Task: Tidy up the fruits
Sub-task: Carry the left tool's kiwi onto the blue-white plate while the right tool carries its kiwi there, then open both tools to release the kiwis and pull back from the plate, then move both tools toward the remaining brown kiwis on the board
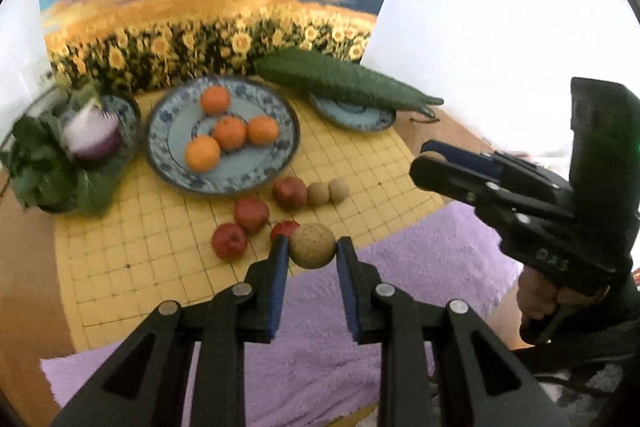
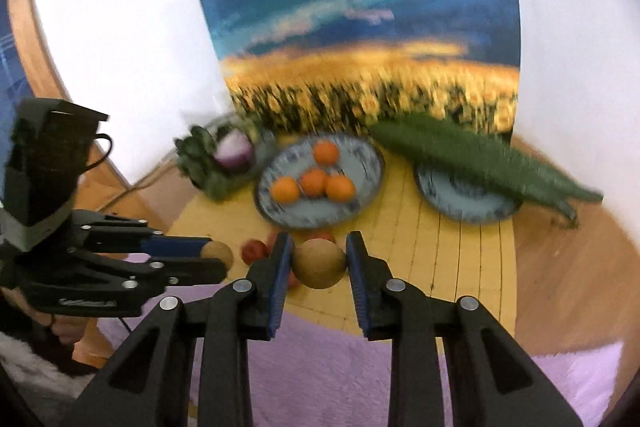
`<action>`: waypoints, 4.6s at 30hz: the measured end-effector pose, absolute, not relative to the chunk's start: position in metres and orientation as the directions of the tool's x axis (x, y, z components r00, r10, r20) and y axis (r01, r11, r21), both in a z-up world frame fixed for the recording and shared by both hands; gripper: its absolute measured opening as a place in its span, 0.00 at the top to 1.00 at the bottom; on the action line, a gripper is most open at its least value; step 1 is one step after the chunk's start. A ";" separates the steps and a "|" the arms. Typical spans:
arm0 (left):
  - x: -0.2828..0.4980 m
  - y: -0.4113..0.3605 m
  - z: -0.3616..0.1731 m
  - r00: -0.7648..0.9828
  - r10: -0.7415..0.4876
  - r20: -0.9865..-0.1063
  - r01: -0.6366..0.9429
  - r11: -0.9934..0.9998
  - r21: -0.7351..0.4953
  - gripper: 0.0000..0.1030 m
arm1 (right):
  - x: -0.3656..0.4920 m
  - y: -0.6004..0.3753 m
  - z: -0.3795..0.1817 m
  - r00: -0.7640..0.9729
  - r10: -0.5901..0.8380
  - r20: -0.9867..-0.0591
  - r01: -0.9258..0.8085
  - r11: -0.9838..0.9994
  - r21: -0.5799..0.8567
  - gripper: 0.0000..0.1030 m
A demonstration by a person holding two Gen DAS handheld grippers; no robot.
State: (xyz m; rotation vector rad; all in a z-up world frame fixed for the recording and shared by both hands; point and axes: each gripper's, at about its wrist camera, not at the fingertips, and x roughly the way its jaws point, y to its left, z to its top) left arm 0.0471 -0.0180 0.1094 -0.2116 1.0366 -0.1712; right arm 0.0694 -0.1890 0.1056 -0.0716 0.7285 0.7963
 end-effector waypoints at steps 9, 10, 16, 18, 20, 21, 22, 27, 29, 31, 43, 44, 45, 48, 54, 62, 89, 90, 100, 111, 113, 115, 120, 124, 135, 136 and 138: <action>0.042 -0.020 0.142 0.546 -0.204 -0.813 0.065 0.977 -0.201 0.75 | 0.050 -0.182 0.139 0.501 0.643 -0.580 -0.706 0.691 0.156 0.72; 0.042 -0.018 0.146 0.559 -0.197 -0.805 0.059 0.978 -0.199 0.75 | 0.050 -0.182 0.141 0.505 0.645 -0.574 -0.707 0.690 0.154 0.72; 0.045 -0.006 0.152 0.605 -0.181 -0.775 0.029 0.978 -0.206 0.75 | 0.059 -0.178 0.142 0.498 0.656 -0.568 -0.706 0.687 0.174 0.72; 0.049 0.000 0.145 0.601 -0.181 -0.779 0.016 0.977 -0.214 0.75 | 0.064 -0.175 0.137 0.487 0.657 -0.575 -0.705 0.685 0.186 0.72; 0.054 0.005 0.139 0.590 -0.183 -0.786 0.004 0.975 -0.223 0.75 | 0.073 -0.171 0.130 0.466 0.659 -0.590 -0.702 0.681 0.206 0.72; 0.057 0.009 0.134 0.582 -0.182 -0.792 -0.007 0.973 -0.229 0.75 | 0.076 -0.169 0.127 0.459 0.658 -0.597 -0.701 0.681 0.211 0.72; 0.060 0.012 0.130 0.577 -0.181 -0.796 -0.014 0.973 -0.232 0.75 | 0.080 -0.166 0.124 0.452 0.655 -0.605 -0.699 0.681 0.215 0.72; 0.076 0.028 0.110 0.560 -0.183 -0.808 -0.064 0.963 -0.263 0.75 | 0.093 -0.149 0.109 0.445 0.616 -0.650 -0.706 0.688 0.169 0.72; 0.082 0.032 0.102 0.559 -0.186 -0.808 -0.075 0.959 -0.273 0.75 | 0.101 -0.143 0.102 0.424 0.622 -0.658 -0.707 0.682 0.189 0.72; 0.089 0.035 0.094 0.554 -0.186 -0.811 -0.072 0.960 -0.269 0.75 | 0.108 -0.139 0.093 0.411 0.615 -0.673 -0.706 0.682 0.192 0.72; 0.111 0.041 0.062 0.547 -0.225 -0.806 -0.018 0.960 -0.280 0.75 | 0.157 -0.104 0.043 0.267 0.609 -0.747 -0.674 0.672 0.307 0.72; 0.113 0.041 0.060 0.543 -0.227 -0.808 -0.015 0.960 -0.280 0.75 | 0.161 -0.101 0.038 0.252 0.610 -0.752 -0.672 0.669 0.318 0.72; 0.114 0.040 0.057 0.538 -0.226 -0.812 -0.015 0.961 -0.277 0.75 | 0.163 -0.099 0.035 0.241 0.610 -0.755 -0.669 0.668 0.326 0.72; 0.117 0.040 0.050 0.523 -0.220 -0.824 -0.025 0.962 -0.273 0.75 | 0.170 -0.091 0.024 0.204 0.614 -0.762 -0.659 0.662 0.357 0.72; 0.119 0.042 0.038 0.488 -0.207 -0.848 -0.042 0.965 -0.260 0.75 | 0.174 -0.081 0.013 0.166 0.617 -0.769 -0.648 0.657 0.387 0.71; 0.114 0.041 0.036 0.482 -0.247 -0.840 -0.030 0.954 -0.298 0.74 | 0.171 -0.081 0.018 0.185 0.597 -0.781 -0.666 0.660 0.347 0.62; 0.061 -0.002 0.103 0.571 -0.240 -0.785 0.121 0.971 -0.208 0.74 | 0.100 -0.174 0.088 0.426 0.588 -0.688 -0.604 0.751 0.267 0.58; 0.059 -0.004 0.106 0.576 -0.238 -0.782 0.124 0.971 -0.203 0.74 | 0.097 -0.176 0.089 0.430 0.588 -0.685 -0.605 0.751 0.264 0.58; 0.046 -0.026 0.121 0.589 -0.249 -0.769 0.196 0.967 -0.163 0.74 | 0.077 -0.185 0.095 0.448 0.596 -0.667 -0.610 0.749 0.259 0.58; 0.058 -0.052 0.112 0.538 -0.326 -0.777 0.267 0.941 -0.210 0.74 | 0.061 -0.219 0.093 0.497 0.539 -0.680 -0.544 0.804 0.240 0.58; 0.063 -0.055 0.105 0.520 -0.332 -0.787 0.266 0.938 -0.220 0.74 | 0.061 -0.227 0.091 0.504 0.524 -0.686 -0.519 0.819 0.245 0.58; 0.068 -0.054 0.097 0.503 -0.350 -0.790 0.259 0.933 -0.249 0.74 | 0.062 -0.232 0.088 0.503 0.516 -0.693 -0.504 0.827 0.249 0.58; 0.086 -0.045 0.077 0.464 -0.403 -0.789 0.217 0.915 -0.340 0.74 | 0.067 -0.235 0.082 0.488 0.506 -0.711 -0.494 0.832 0.253 0.58; 0.104 -0.036 0.058 0.435 -0.404 -0.805 0.159 0.914 -0.373 0.74 | 0.074 -0.230 0.075 0.461 0.509 -0.727 -0.508 0.823 0.254 0.58; 0.126 -0.047 0.039 0.403 -0.343 -0.849 0.173 0.939 -0.298 0.74 | 0.113 -0.197 0.030 0.385 0.464 -0.798 -0.574 0.798 0.187 0.58; 0.129 -0.048 0.038 0.403 -0.325 -0.855 0.175 0.945 -0.277 0.74 | 0.117 -0.195 0.025 0.372 0.469 -0.801 -0.575 0.794 0.197 0.58; 0.132 -0.049 0.037 0.400 -0.304 -0.865 0.175 0.951 -0.254 0.73 | 0.126 -0.192 0.014 0.342 0.492 -0.801 -0.579 0.781 0.233 0.58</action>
